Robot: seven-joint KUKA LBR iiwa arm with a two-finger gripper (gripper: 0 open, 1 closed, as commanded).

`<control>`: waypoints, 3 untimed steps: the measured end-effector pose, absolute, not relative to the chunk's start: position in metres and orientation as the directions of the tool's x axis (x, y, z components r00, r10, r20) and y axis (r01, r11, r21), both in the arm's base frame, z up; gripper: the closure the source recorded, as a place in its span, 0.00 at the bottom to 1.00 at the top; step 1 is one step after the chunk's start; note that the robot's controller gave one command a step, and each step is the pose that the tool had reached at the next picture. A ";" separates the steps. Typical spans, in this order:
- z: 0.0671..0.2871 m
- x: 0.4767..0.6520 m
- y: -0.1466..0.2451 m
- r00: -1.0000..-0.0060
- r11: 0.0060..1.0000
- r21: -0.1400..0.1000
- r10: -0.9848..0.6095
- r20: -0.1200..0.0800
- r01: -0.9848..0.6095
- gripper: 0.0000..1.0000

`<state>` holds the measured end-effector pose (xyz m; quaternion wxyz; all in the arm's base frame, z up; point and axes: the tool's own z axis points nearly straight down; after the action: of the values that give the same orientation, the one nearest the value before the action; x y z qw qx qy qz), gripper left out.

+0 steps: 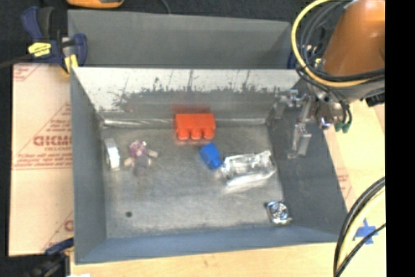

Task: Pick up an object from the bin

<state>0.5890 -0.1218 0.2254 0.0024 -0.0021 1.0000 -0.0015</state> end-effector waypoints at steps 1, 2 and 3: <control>0.142 0.566 -0.127 -1.000 1.000 0.002 0.028 0.005 0.028 0.00; 0.075 0.574 -0.093 -0.995 0.995 0.000 -0.102 0.001 -0.102 0.00; 0.078 0.576 -0.094 -0.995 0.995 -0.003 -0.103 -0.005 -0.103 1.00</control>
Offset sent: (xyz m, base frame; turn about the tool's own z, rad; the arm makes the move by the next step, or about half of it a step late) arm -0.0215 -0.0052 -0.0789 0.0362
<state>0.5761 -0.0944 0.0783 0.0024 -0.0516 0.9987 -0.0015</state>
